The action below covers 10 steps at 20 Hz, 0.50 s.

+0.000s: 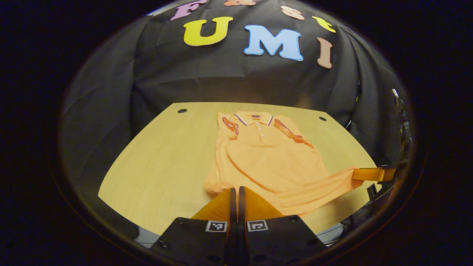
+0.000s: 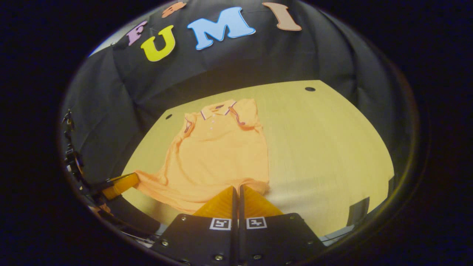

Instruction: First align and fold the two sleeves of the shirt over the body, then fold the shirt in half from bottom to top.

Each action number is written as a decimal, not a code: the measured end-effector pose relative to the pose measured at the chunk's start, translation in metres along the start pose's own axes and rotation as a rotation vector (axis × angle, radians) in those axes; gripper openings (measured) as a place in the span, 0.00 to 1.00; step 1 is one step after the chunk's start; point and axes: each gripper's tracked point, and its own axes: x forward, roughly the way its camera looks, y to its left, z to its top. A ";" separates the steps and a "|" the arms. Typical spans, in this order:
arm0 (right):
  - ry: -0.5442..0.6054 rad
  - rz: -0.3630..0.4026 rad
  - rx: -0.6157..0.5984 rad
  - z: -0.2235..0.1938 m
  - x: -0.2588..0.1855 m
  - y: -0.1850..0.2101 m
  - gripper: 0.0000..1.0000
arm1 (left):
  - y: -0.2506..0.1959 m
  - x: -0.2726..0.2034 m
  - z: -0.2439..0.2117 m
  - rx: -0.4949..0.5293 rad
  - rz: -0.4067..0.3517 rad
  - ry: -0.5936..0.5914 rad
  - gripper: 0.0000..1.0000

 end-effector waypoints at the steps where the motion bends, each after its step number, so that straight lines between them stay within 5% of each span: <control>1: -0.010 -0.016 -0.006 0.012 0.006 -0.002 0.01 | 0.003 0.011 0.012 0.005 -0.005 -0.004 0.06; 10: -0.096 -0.100 -0.020 0.119 0.077 -0.004 0.01 | 0.016 0.111 0.120 0.044 -0.075 -0.067 0.06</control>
